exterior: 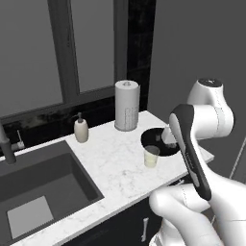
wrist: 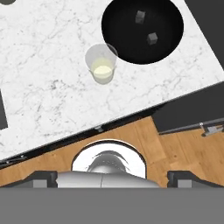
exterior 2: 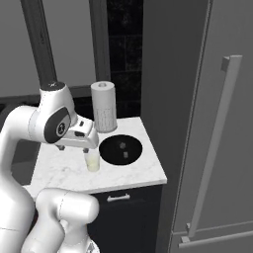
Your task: Grab a lemon wedge from the fridge and one ice cube from the ice bowl, and put them in the glass of lemonade.
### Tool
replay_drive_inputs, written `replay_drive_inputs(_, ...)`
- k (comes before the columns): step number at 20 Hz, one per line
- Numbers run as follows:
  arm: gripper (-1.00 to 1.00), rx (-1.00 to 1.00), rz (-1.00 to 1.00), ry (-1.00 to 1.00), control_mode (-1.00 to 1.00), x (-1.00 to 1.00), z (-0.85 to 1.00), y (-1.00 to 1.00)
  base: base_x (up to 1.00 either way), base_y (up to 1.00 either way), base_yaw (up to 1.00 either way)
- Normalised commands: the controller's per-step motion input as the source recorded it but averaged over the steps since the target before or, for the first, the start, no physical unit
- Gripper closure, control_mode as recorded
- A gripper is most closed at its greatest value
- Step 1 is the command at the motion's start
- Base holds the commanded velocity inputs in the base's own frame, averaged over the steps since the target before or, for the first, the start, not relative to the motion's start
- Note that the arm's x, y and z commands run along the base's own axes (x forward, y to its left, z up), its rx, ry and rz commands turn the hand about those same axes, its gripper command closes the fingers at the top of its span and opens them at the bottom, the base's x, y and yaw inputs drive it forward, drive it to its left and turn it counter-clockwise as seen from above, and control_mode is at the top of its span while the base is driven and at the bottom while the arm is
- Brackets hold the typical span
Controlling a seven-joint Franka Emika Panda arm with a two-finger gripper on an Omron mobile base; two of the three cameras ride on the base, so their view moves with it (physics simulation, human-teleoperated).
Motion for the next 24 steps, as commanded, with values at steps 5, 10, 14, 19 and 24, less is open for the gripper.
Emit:
replay_drive_inputs(5,-1.00,0.00,0.00,-0.09,-1.00,0.21,-0.06,-0.12,0.00,0.00,0.00)
replay_drive_inputs(10,-1.00,-0.08,-0.12,-0.04,-1.00,0.84,-0.62,-0.04,0.00,0.00,0.00)
replay_drive_inputs(14,-1.00,0.00,-0.14,-0.02,-1.00,0.91,-0.55,-0.02,0.00,0.00,0.00)
replay_drive_inputs(19,-1.00,0.04,-0.14,0.03,-1.00,0.47,-0.12,-0.06,0.00,0.00,0.00)
replay_drive_inputs(24,-1.00,0.17,-0.08,0.06,-1.00,0.22,0.02,-0.27,0.00,0.00,0.00)
